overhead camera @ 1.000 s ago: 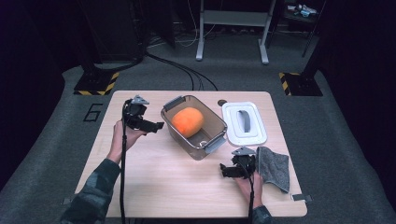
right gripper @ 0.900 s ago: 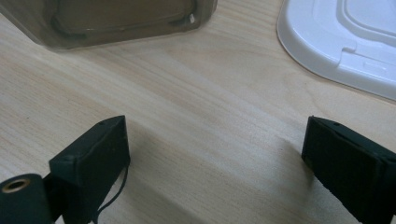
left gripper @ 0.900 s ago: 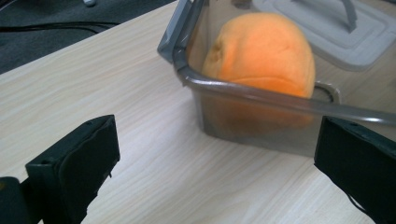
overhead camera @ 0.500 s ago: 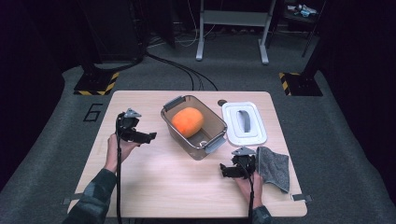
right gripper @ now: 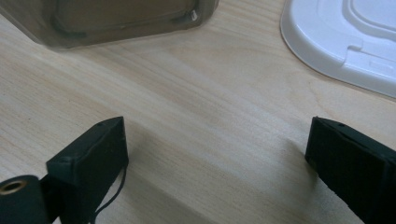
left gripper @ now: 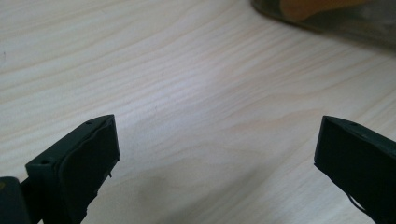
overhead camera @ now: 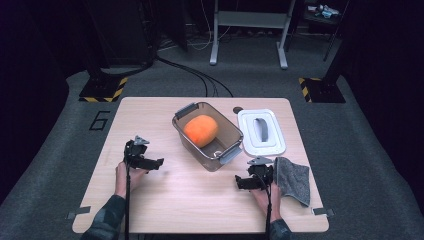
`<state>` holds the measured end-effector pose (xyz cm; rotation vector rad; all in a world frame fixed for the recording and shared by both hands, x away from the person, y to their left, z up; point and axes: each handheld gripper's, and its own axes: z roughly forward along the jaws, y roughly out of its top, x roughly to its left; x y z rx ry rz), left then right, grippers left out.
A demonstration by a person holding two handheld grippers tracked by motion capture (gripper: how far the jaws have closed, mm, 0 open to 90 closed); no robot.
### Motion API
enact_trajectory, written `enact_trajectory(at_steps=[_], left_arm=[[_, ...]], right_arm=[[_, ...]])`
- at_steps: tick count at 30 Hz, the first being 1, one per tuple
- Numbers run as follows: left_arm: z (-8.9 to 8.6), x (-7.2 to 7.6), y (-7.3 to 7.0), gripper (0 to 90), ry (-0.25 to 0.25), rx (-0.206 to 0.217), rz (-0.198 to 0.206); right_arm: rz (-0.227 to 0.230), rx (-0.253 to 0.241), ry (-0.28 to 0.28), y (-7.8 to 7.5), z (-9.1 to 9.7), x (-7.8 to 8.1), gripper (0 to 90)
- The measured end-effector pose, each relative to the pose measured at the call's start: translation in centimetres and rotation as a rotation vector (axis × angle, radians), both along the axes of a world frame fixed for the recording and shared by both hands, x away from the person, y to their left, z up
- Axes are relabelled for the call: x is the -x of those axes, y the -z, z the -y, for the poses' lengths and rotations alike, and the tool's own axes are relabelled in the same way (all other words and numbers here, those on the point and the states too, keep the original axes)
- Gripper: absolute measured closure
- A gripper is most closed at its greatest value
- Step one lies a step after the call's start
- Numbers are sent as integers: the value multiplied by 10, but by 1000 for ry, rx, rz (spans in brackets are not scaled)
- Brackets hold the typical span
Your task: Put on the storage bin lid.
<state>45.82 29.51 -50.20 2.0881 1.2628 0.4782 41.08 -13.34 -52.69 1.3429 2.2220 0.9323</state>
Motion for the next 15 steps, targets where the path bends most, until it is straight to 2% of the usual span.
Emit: enact_trajectory(at_steps=[1, 2, 5, 8, 9, 10, 12, 15], left_arm=[[0, 1, 2, 0, -7, -3, -8], [-1, 1, 5, 0, -11, 18, -11], [-2, 2, 10, 0, -20, 0, 4], [-3, 3, 18, 0, -22, -8, -11], [-4, 3, 20, 0, -22, -9, -27], [-4, 3, 23, 0, -28, 3, -19], [-4, 4, 25, 0, -32, -23, 8], [-5, 7, 27, 0, -34, -12, 39]], right_arm=[[-5, 0, -2, 0, 0, -1, 50], [-4, -1, 1, -1, 0, -1, 53], [-8, -8, 3, -4, 0, -3, 61], [-7, -8, 0, -9, 0, -3, 64], [-12, -6, 2, -11, 0, -3, 66], [-10, -2, 2, -13, 0, -3, 69], [-7, 0, 6, -17, 1, -2, 72], [-1, -5, 10, -24, 5, -4, 75]])
